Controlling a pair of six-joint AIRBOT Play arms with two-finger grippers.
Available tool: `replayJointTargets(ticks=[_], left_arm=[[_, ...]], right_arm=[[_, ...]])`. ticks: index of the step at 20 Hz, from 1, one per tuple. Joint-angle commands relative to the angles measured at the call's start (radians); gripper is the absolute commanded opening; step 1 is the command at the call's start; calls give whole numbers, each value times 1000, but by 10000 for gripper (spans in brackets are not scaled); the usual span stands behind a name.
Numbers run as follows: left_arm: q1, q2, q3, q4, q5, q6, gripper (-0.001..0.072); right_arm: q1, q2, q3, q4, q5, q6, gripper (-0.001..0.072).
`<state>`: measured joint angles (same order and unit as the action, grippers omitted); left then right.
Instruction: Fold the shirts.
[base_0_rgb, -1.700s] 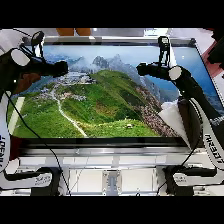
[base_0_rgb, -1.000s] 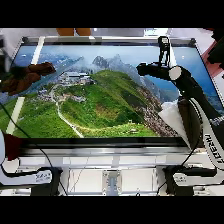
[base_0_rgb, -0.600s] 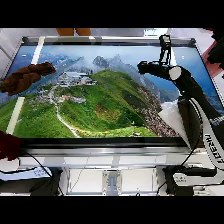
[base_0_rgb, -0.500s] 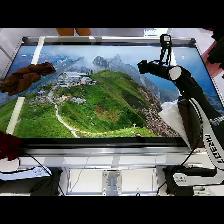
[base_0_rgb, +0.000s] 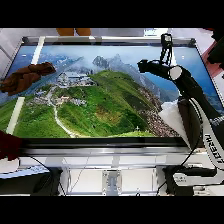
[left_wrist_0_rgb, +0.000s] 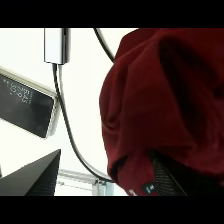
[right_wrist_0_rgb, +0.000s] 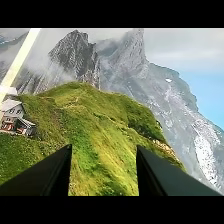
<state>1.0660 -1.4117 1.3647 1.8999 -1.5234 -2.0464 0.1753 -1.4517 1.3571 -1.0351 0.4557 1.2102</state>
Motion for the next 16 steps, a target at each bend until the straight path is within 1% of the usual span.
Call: replayJointTargets(ticks=[1,3,5,6,7,8,9,10,11,12,13,14,15,16], left_arm=[[63,1,-92,-106,204,-1,640],[69,1,-114,-221,330,37,640],[68,1,-114,-352,402,90,639],[68,0,-114,-407,425,114,601],[68,0,-114,-443,443,134,294],[67,0,-114,-466,449,144,33],[66,0,-114,-489,442,159,12],[67,0,-114,-536,430,180,11],[66,1,-113,-643,426,216,11],[64,2,-113,-832,431,306,11],[53,2,-113,-1057,439,423,11],[25,2,-112,-1324,442,576,10],[-20,2,-108,-1548,425,706,10],[-90,2,-93,-1719,404,799,10]], right_arm=[[1,0,0,4,3,0,449],[1,0,0,4,3,0,449],[1,0,0,4,5,0,449],[1,0,0,7,5,0,449],[1,0,0,14,5,0,448],[1,0,0,27,5,1,448],[1,0,0,40,3,1,448],[1,0,0,51,-3,1,448],[0,1,0,54,-17,1,448],[-2,5,0,54,-39,1,448],[-5,14,3,51,-61,0,448],[-10,24,13,51,-67,0,448],[-21,39,26,39,-66,-1,448],[-33,52,42,23,-57,0,448]])
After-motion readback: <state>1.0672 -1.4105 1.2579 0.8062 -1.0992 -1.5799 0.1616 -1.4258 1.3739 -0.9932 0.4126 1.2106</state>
